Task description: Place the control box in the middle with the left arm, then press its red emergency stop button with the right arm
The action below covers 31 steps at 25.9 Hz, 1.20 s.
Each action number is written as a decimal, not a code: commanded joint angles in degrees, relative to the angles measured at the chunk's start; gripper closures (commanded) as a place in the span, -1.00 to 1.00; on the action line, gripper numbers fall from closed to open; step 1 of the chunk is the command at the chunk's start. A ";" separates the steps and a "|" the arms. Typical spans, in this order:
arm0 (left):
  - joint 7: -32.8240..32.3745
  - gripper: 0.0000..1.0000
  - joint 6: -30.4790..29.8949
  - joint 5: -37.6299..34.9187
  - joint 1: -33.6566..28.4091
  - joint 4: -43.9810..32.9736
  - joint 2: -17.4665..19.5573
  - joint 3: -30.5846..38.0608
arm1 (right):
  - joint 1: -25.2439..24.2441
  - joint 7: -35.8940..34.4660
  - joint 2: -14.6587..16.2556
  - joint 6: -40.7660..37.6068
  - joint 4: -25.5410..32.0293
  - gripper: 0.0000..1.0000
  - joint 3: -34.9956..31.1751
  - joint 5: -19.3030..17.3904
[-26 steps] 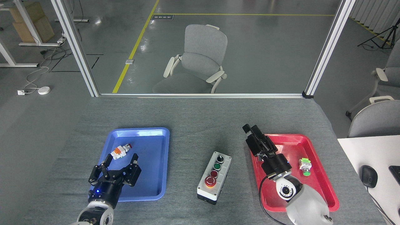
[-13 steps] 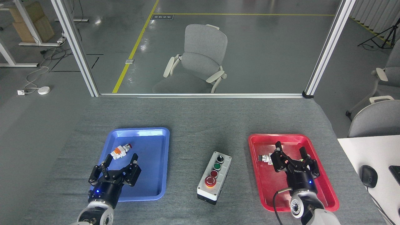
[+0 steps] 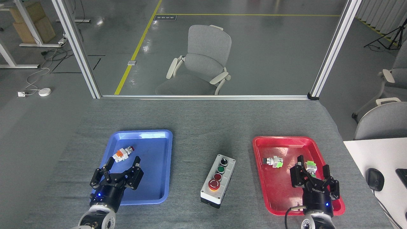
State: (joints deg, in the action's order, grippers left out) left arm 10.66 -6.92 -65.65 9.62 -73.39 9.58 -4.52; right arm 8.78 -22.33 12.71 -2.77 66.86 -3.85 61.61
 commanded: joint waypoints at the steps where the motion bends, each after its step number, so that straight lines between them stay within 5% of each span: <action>1: -0.02 -0.99 -0.02 0.00 -0.04 0.00 0.00 0.04 | -0.16 0.09 0.03 -0.13 -0.06 -1.00 0.60 0.01; 12: -0.02 -0.99 -0.02 0.00 -0.04 0.00 0.00 0.04 | 4.14 0.09 0.12 0.13 -4.72 -1.00 8.77 0.01; 24: -0.02 -0.99 -0.02 0.00 0.05 0.00 0.00 0.04 | 5.02 -0.08 1.44 0.04 -4.28 -1.00 9.83 0.01; 31: -0.02 -0.99 -0.02 0.00 0.05 0.00 0.00 0.04 | 3.44 -0.44 5.22 0.13 -0.59 -1.00 13.08 0.01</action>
State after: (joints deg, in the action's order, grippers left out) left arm 10.62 -6.95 -65.65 9.62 -73.39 9.56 -4.52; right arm 13.30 -22.77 16.65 -2.66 64.18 8.59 61.61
